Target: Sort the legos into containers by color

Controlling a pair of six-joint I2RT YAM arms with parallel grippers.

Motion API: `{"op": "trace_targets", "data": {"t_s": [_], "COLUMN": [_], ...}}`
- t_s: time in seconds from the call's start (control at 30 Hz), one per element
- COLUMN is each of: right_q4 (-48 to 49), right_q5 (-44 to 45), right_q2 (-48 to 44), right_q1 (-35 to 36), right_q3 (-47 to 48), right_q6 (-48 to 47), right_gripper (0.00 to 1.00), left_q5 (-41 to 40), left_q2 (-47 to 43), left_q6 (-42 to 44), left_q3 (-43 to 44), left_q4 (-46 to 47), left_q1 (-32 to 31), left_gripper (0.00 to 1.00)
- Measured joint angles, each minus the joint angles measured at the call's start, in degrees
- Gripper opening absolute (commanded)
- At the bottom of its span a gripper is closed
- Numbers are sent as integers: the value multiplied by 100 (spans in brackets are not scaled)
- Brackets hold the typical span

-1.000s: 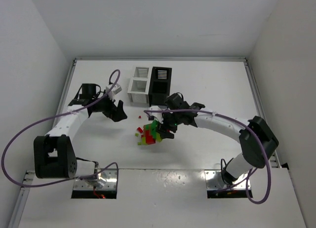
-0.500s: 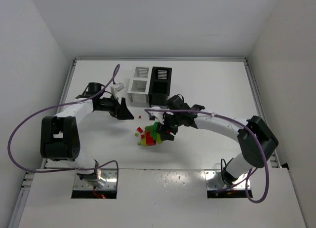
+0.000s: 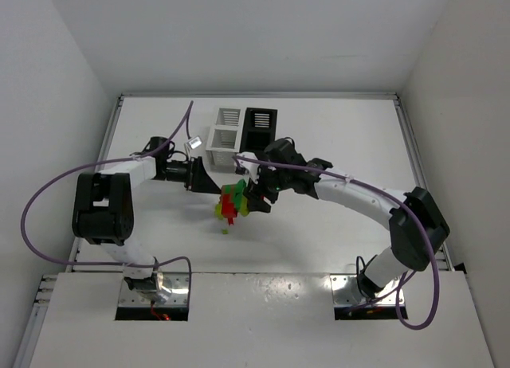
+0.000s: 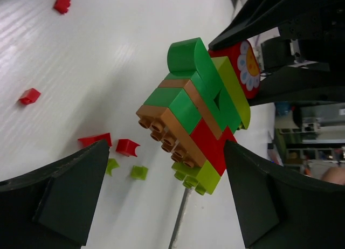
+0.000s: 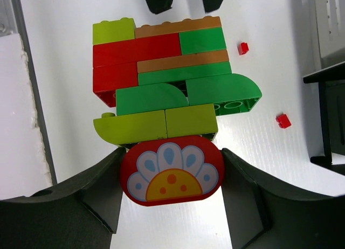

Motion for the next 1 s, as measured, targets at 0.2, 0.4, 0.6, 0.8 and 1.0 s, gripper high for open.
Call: {"op": "trace_targets", "data": {"t_s": [0.2, 0.4, 0.6, 0.8, 1.0], "right_q4": [0, 0, 37, -11, 42], "right_q5": [-7, -4, -4, 17, 0], "right_q2": [0, 2, 11, 15, 13], "right_q1": [0, 0, 0, 0, -4], "right_q3": [96, 177, 337, 319, 216], "right_q6": [79, 107, 133, 72, 146], "right_gripper": [0, 0, 0, 9, 41], "left_q5": [682, 1097, 1222, 1309, 1294], "left_q2": [361, 542, 542, 542, 542], "left_q6": [-63, -118, -144, -306, -319], "left_q3": [92, 92, 92, 92, 92], "left_q4": [-162, -306, -343, -428, -452], "left_q1": [0, -39, -116, -83, -70], "left_gripper": [92, 89, 59, 28, 10]}}
